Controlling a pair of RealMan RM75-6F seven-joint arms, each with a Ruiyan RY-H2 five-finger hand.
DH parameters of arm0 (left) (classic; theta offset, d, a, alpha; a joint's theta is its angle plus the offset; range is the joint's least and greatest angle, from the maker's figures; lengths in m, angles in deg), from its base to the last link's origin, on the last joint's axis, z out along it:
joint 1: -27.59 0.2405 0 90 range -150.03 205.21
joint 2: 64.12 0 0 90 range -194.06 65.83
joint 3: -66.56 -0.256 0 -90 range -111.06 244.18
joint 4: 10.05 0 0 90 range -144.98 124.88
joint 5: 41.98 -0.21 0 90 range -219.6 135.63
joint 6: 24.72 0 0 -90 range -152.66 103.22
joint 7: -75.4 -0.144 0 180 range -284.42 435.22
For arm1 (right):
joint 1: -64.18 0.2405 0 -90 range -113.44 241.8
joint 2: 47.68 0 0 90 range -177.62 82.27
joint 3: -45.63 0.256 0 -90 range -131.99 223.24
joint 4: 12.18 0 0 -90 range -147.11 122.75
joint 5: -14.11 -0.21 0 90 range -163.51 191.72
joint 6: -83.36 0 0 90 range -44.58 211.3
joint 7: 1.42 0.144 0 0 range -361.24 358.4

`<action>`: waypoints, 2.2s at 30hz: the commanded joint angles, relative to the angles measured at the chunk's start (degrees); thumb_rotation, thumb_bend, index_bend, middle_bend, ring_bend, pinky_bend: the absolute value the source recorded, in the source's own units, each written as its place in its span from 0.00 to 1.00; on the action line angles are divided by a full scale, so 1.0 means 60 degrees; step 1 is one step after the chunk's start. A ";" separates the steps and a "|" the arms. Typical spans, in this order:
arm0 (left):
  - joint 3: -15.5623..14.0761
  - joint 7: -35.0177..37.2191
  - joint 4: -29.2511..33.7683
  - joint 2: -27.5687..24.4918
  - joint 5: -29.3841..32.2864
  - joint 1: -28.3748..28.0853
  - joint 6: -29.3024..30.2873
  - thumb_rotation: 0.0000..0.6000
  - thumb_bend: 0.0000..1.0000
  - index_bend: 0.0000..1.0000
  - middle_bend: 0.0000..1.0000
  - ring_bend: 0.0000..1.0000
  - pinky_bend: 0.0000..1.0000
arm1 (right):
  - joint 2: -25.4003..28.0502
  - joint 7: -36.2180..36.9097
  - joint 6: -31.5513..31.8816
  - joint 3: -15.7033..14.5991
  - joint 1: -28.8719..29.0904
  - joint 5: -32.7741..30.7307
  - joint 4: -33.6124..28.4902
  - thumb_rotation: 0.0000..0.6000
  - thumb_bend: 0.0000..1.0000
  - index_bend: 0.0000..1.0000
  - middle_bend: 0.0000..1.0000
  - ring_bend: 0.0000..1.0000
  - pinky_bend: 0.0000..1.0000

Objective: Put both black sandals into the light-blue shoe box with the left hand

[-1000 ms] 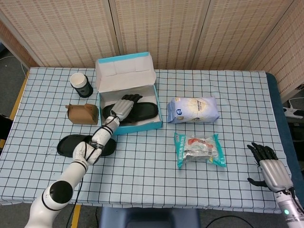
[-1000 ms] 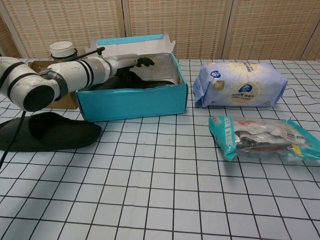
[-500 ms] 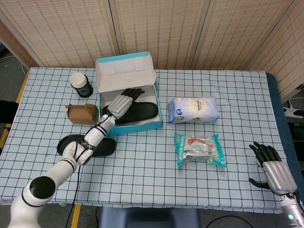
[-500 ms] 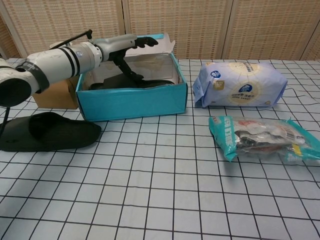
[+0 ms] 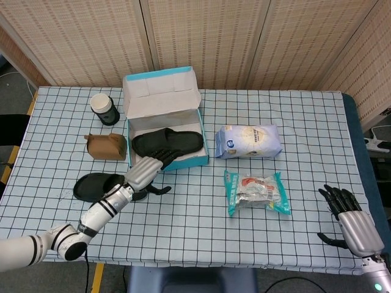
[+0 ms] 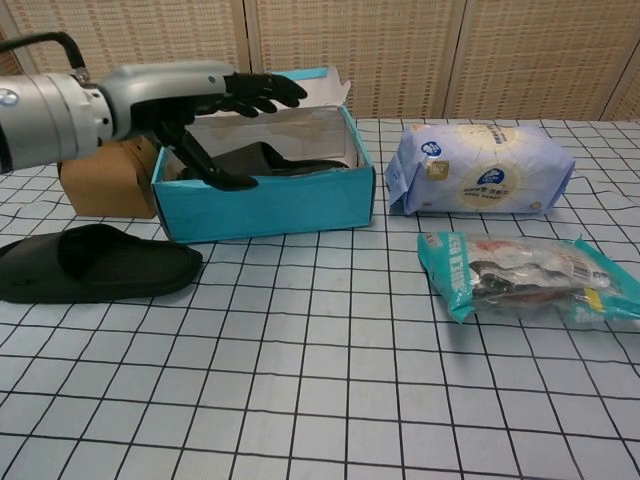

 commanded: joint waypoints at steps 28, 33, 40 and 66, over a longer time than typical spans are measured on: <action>-0.1317 -0.3286 -0.0071 -0.0062 0.2340 0.3543 0.2299 1.00 0.28 0.00 0.00 0.00 0.02 | 0.0556 0.1635 0.2264 -0.0196 -0.0808 0.1510 0.0072 1.00 0.06 0.00 0.00 0.00 0.00; -0.1004 -0.3073 -0.0684 0.0212 0.2547 0.3440 0.1771 1.00 0.28 0.00 0.00 0.00 0.01 | 0.0582 0.1648 0.2161 -0.0188 -0.0783 0.1461 0.0071 1.00 0.06 0.00 0.00 0.00 0.00; -0.0892 -0.3185 -0.1162 0.0546 0.2613 0.3265 0.1238 1.00 0.28 0.00 0.00 0.00 0.01 | 0.0569 0.1555 0.1957 -0.0167 -0.0720 0.1362 0.0034 1.00 0.06 0.00 0.00 0.00 0.00; -0.0745 -0.4884 -0.3031 0.1986 0.3351 0.3051 0.1211 1.00 0.42 0.36 0.43 0.42 0.50 | 0.0580 0.1421 0.1522 -0.0122 -0.0601 0.1127 -0.0072 1.00 0.06 0.00 0.00 0.00 0.00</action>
